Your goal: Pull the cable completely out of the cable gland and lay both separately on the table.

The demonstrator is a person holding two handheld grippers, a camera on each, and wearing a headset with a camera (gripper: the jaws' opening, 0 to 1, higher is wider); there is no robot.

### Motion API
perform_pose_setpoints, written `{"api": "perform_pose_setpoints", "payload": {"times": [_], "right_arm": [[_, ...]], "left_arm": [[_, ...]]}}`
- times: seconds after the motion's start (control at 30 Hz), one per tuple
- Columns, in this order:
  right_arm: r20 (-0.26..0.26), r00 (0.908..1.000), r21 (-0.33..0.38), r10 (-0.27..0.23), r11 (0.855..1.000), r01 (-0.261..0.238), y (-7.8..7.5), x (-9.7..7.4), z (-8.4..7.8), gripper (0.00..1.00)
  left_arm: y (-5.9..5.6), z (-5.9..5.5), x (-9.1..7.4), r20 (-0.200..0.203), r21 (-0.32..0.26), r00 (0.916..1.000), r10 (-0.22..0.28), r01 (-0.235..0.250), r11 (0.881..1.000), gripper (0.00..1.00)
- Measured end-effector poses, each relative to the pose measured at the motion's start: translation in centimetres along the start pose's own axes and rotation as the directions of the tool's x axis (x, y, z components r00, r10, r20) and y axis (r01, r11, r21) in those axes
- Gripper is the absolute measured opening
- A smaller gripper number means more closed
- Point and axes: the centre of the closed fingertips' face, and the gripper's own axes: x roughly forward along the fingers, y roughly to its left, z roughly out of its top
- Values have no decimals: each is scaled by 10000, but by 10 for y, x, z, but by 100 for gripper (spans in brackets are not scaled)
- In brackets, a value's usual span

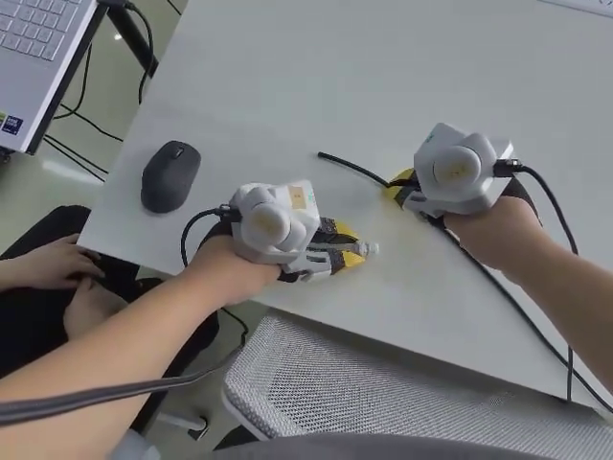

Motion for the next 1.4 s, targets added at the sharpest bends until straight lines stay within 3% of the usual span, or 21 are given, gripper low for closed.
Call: {"api": "perform_pose_setpoints", "payload": {"times": [0.73,1.0,1.4], "right_arm": [[-77,10000,-48,-17,10000,17,0,0,1,0],[-33,9999,55,-144,9999,144,-3,0,2,7],[605,9973,546,-411,9978,378,-12,-24,12,16]], "left_arm": [[0,-4,0,-109,-160,9999,83,-84,9998,17],[1,-3,-1,-89,-235,9999,122,-124,9996,19],[2,0,-1,-38,-224,9994,337,-338,9992,24]]}}
